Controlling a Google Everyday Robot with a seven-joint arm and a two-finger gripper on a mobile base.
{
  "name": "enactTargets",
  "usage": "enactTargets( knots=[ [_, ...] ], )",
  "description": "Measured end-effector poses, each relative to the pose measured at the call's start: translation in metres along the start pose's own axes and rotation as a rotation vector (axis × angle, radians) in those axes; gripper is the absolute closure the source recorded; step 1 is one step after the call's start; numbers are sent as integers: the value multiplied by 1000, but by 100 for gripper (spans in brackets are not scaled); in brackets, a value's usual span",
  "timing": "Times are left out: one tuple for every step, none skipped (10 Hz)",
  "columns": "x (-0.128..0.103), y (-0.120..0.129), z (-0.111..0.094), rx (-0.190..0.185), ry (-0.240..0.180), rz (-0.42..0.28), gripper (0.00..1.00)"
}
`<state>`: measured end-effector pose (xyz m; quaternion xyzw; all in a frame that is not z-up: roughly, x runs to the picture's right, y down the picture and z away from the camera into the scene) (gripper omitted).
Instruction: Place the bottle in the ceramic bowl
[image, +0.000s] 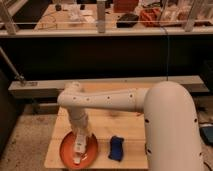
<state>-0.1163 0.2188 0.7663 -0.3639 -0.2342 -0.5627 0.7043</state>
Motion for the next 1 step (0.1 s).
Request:
enactTargets(
  knots=[
    [0, 0, 0, 0, 0, 0, 39]
  ],
)
